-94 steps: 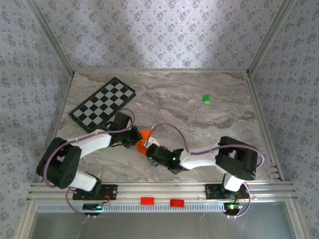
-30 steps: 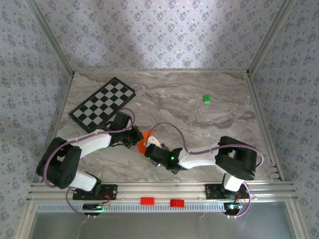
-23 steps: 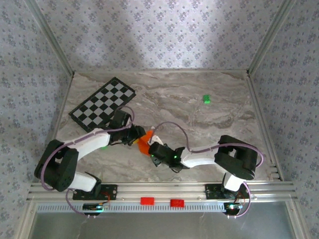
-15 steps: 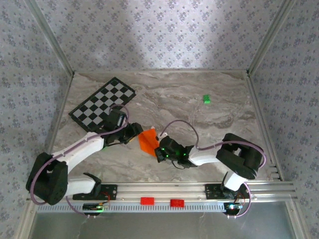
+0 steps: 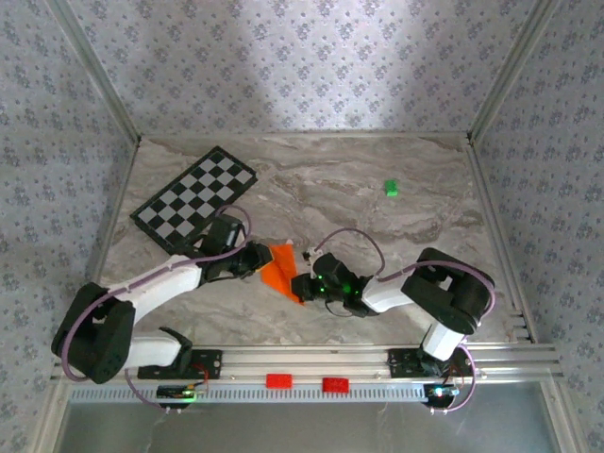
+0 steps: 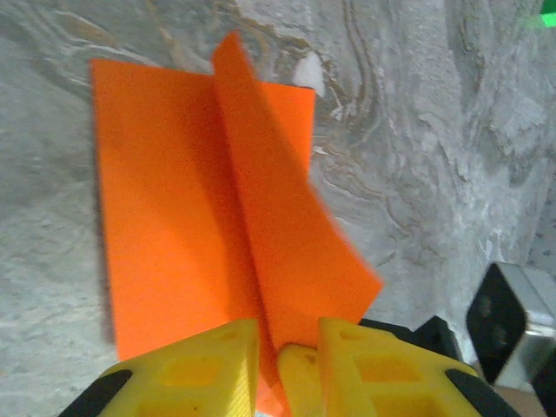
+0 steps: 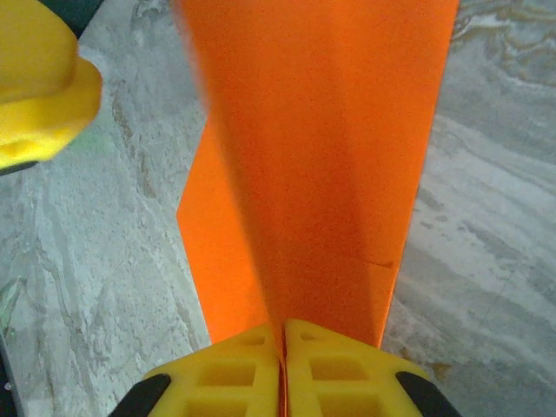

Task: Fold a paper plane with a square sheet of paper (pick it up from the middle)

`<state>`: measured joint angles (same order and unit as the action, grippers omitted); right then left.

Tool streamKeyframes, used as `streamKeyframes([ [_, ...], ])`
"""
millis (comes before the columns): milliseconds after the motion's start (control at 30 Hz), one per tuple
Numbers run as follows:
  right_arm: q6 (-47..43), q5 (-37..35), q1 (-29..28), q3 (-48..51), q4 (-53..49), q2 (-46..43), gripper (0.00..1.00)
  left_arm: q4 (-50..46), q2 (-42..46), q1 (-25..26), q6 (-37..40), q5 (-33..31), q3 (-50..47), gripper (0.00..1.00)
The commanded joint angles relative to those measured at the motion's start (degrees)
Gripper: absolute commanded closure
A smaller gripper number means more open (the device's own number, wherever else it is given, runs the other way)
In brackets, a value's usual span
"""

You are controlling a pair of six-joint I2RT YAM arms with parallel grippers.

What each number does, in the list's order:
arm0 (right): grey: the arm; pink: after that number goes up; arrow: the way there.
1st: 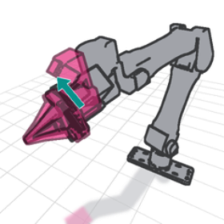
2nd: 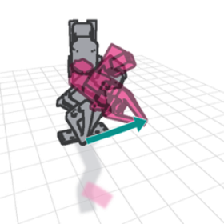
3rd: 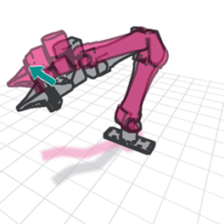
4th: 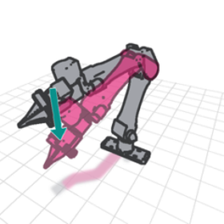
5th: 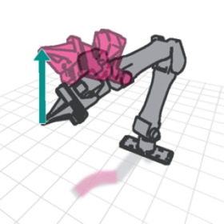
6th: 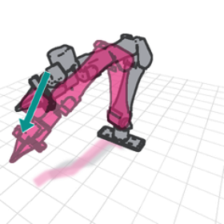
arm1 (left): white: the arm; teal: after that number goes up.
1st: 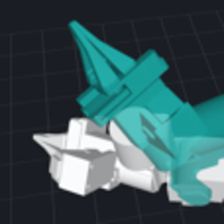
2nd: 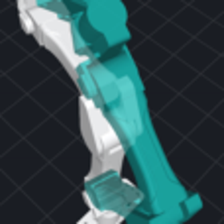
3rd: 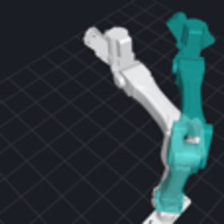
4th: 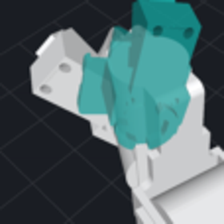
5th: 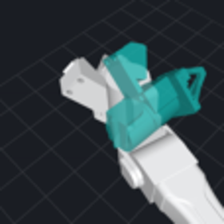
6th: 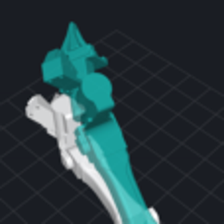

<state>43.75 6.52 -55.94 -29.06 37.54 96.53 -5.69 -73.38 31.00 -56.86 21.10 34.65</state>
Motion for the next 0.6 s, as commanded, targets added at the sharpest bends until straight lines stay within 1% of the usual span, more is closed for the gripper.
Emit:
streamKeyframes([
  [0,1.5,0.98,-0.02,-0.01,0.82,1.1,0.85,3.23,-0.96,0.72,0.11,2.17,0.12,0.75],
  [200,0.29,1.29,-0.25,-0.99,-1.2,0.65,0.78,2.97,-2.94,1.01,0.1,2.22,0.83,0.76],
  [367,-0.02,1.4,-0.55,-1.39,-2.37,0.61,0.75,3.14,-3.82,1.25,-0.09,2.23,1.03,0.76],
  [567,-1.52,0.97,-1.04,-1.66,-3.25,-0.24,0.74,2.71,-4.69,1.34,0.11,2.39,1.29,0.75],
])
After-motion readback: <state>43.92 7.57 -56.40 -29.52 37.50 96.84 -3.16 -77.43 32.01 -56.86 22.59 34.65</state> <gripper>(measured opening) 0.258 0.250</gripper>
